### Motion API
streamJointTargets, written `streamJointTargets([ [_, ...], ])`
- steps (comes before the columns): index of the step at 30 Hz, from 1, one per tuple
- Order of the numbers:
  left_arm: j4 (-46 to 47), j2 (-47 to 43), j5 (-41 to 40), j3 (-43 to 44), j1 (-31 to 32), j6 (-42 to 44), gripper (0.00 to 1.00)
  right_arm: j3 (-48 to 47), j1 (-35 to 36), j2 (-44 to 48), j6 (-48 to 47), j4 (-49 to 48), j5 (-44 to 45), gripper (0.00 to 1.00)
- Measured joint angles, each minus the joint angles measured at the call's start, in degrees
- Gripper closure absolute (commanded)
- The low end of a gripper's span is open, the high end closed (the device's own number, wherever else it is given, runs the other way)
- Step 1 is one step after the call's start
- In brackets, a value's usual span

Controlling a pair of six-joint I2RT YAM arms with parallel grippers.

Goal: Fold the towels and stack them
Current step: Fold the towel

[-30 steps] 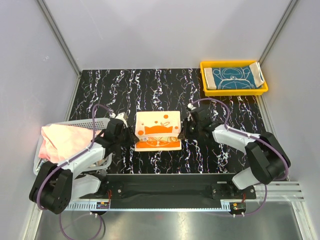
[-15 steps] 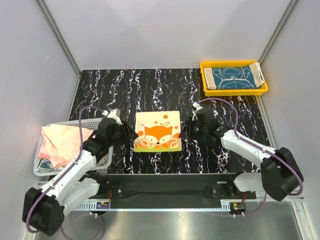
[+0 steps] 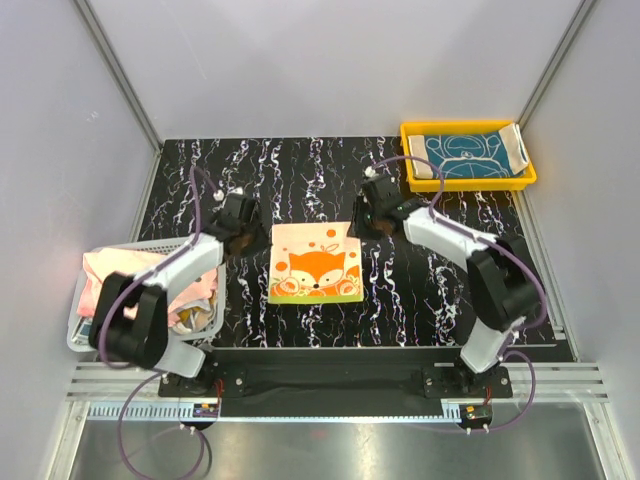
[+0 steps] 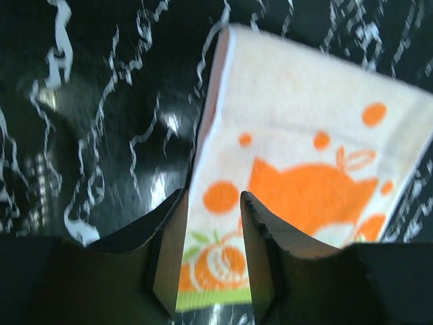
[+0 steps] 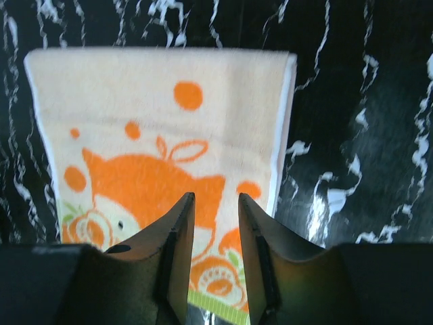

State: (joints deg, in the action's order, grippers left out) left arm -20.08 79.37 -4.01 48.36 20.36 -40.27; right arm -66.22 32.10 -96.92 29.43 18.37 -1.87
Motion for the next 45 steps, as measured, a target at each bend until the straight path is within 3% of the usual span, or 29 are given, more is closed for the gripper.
streamJointTargets([
  [7,2.67,13.99,0.48,9.20,-2.78,3.69,0.60,-10.99,-3.28,-11.45,-1.44,3.32,2.60,0.62],
  [19,1.44,27.56,1.99,21.31,-3.58,8.37,0.62,-21.68,-4.17,-24.22,-4.17,7.76,4.04,0.59],
  [34,-1.75,34.75,-0.26,28.65,-3.72,9.20,0.62,-29.94,-5.60,-29.53,-7.76,10.62,7.15,0.60],
  [36,-1.75,34.86,-0.26,28.81,-3.72,9.25,0.62,-29.99,-5.64,-29.57,-7.85,10.58,6.84,0.62],
  [42,-1.88,35.17,-0.22,29.27,-3.76,9.42,0.62,-29.88,-5.70,-29.70,-8.11,10.25,6.14,0.85],
  [45,-1.36,35.91,0.04,30.03,-3.96,9.44,0.66,-30.05,-6.03,-29.97,-8.24,10.14,5.25,0.90],
])
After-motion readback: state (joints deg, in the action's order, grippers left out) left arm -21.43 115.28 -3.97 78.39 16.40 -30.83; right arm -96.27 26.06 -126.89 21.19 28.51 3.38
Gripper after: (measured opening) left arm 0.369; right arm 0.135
